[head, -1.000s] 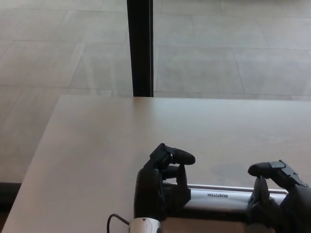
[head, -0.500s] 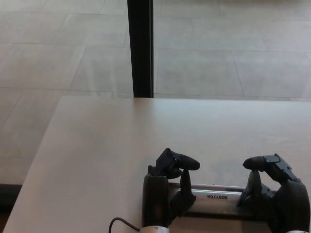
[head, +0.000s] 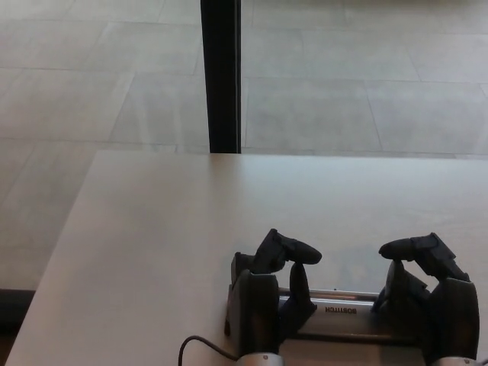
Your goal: A hole pucnch is kept on the middle on the desk infront of the robot and the robot uses both its hands as fists to press on it and use it
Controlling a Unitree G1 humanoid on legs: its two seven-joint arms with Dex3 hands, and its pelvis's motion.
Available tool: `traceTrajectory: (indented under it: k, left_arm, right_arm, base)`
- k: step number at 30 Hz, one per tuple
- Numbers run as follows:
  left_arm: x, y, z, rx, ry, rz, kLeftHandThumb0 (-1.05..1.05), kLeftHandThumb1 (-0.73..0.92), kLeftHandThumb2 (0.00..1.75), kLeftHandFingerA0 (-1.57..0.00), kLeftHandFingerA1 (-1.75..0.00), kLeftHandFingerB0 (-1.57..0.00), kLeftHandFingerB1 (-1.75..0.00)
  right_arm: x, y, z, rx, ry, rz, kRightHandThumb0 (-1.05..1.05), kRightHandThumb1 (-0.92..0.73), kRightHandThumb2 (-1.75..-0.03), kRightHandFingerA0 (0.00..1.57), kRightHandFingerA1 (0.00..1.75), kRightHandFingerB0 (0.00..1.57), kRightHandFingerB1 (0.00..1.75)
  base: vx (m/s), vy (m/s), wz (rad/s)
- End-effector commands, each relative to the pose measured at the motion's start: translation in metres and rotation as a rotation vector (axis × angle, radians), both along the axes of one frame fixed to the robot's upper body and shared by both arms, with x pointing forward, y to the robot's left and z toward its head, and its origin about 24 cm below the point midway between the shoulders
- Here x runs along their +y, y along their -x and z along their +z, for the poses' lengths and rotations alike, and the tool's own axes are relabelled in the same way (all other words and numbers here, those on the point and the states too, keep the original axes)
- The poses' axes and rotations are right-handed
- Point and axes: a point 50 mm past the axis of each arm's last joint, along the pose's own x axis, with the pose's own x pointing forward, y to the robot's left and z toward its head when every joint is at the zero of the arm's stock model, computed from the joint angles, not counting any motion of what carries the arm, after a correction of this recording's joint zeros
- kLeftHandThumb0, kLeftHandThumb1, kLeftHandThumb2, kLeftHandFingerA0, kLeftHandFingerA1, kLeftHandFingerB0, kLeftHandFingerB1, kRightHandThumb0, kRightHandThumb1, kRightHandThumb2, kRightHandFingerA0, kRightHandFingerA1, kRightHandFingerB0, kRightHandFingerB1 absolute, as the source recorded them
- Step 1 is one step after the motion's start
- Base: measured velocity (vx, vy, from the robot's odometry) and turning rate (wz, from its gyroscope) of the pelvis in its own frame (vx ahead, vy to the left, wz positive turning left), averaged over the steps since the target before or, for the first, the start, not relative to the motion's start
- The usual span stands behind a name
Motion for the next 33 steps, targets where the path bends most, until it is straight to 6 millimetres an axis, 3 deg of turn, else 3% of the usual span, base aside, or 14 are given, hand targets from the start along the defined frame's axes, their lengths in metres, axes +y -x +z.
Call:
traceTrajectory:
  k: [1, 7, 13, 15, 17, 22, 23, 24, 26, 27, 28, 31, 32, 33]
  left_arm:
    - [-0.046, 0.045, -0.017, 0.039, 0.052, 0.110, -0.35, 0.80, 0.91, -0.91, -1.75, -0.61, -1.60]
    - [-0.046, 0.046, -0.019, 0.031, 0.027, 0.094, -0.34, 0.78, 0.93, -0.91, -1.75, -0.60, -1.62]
    - [-0.045, 0.049, -0.015, 0.020, 0.124, 0.090, -0.36, 0.79, 0.92, -0.86, -1.75, -0.61, -1.52]
    - [-0.045, 0.049, -0.013, 0.026, 0.165, 0.084, -0.36, 0.77, 0.93, -0.85, -1.75, -0.60, -1.56]
    - [-0.041, 0.042, 0.001, 0.012, 0.322, 0.037, -0.35, 0.81, 0.91, -0.95, -1.75, -0.59, -1.66]
    - [-0.031, 0.028, 0.021, 0.048, 0.452, -0.117, -0.34, 0.83, 0.89, -0.96, -1.75, -0.58, -1.72]
    - [-0.020, 0.020, 0.039, 0.063, 0.501, -0.166, -0.34, 0.84, 0.94, -0.93, -1.75, -0.57, -1.75]
    - [-0.016, 0.018, 0.047, 0.072, 0.524, -0.200, -0.34, 0.84, 0.94, -0.93, -1.75, -0.57, -1.75]
    - [-0.006, 0.014, 0.064, 0.075, 0.521, -0.243, -0.33, 0.83, 0.95, -0.89, -1.75, -0.54, -1.75]
    - [0.003, 0.011, 0.080, 0.084, 0.501, -0.304, -0.33, 0.82, 0.94, -0.90, -1.75, -0.54, -1.75]
    - [0.009, 0.009, 0.089, 0.090, 0.495, -0.352, -0.31, 0.82, 0.95, -0.90, -1.75, -0.54, -1.75]
    - [0.018, 0.007, 0.101, 0.108, 0.475, -0.407, -0.30, 0.77, 1.01, -0.93, -1.75, -0.55, -1.75]
    - [0.025, 0.004, 0.109, 0.106, 0.468, -0.435, -0.26, 0.70, 1.08, -0.96, -1.75, -0.57, -1.70]
    - [0.037, -0.001, 0.118, 0.096, 0.455, -0.450, -0.25, 0.68, 1.11, -0.96, -1.75, -0.57, -1.70]
  right_arm:
    - [-0.020, 0.045, -0.068, 0.252, 0.175, -0.168, -0.47, -0.75, -0.77, 0.97, 1.75, 0.76, 1.75]
    - [-0.021, 0.046, -0.070, 0.251, 0.140, -0.188, -0.45, -0.71, -0.81, 0.94, 1.75, 0.72, 1.75]
    - [-0.016, 0.036, -0.047, 0.121, 0.202, -0.154, -0.40, -0.69, -0.90, 0.92, 1.75, 0.67, 1.72]
    - [-0.016, 0.034, -0.044, 0.102, 0.192, -0.155, -0.37, -0.68, -0.92, 0.93, 1.75, 0.67, 1.71]
    - [-0.018, 0.022, -0.023, 0.036, 0.143, -0.115, -0.37, -0.71, -0.92, 1.00, 1.75, 0.66, 1.71]
    - [-0.028, 0.012, 0.008, -0.032, 0.116, -0.056, -0.32, -0.72, -0.91, 1.02, 1.75, 0.63, 1.67]
    - [-0.033, 0.007, 0.030, -0.064, 0.155, 0.005, -0.32, -0.71, -0.94, 1.04, 1.75, 0.66, 1.66]
    - [-0.035, 0.005, 0.040, -0.076, 0.172, 0.034, -0.32, -0.71, -0.94, 1.04, 1.75, 0.66, 1.66]
    - [-0.040, 0.004, 0.060, -0.085, 0.226, 0.101, -0.27, -0.74, -0.91, 1.00, 1.75, 0.62, 1.65]
    - [-0.043, 0.004, 0.077, -0.108, 0.256, 0.158, -0.24, -0.72, -0.96, 0.96, 1.75, 0.71, 1.44]
    - [-0.045, 0.004, 0.087, -0.119, 0.266, 0.176, -0.25, -0.70, -0.97, 0.96, 1.75, 0.73, 1.42]
    - [-0.049, 0.004, 0.102, -0.123, 0.271, 0.203, -0.24, -0.69, -0.98, 0.95, 1.75, 0.74, 1.41]
    - [-0.054, 0.005, 0.113, -0.126, 0.282, 0.222, -0.21, -0.70, -0.95, 0.99, 1.75, 0.64, 1.55]
    - [-0.063, 0.007, 0.131, -0.109, 0.306, 0.242, -0.20, -0.69, -0.98, 0.93, 1.75, 0.72, 1.37]
  base:
    - [0.00, 0.000, 0.00]
    - [0.00, 0.000, 0.00]
    - [0.00, 0.000, 0.00]
    - [0.00, 0.000, 0.00]
    - [0.00, 0.000, 0.00]
    - [0.00, 0.000, 0.00]
    - [0.00, 0.000, 0.00]
    - [0.00, 0.000, 0.00]
    - [0.00, 0.000, 0.00]
    - [0.00, 0.000, 0.00]
    - [0.00, 0.000, 0.00]
    - [0.00, 0.000, 0.00]
    - [0.00, 0.000, 0.00]
    - [0.00, 0.000, 0.00]
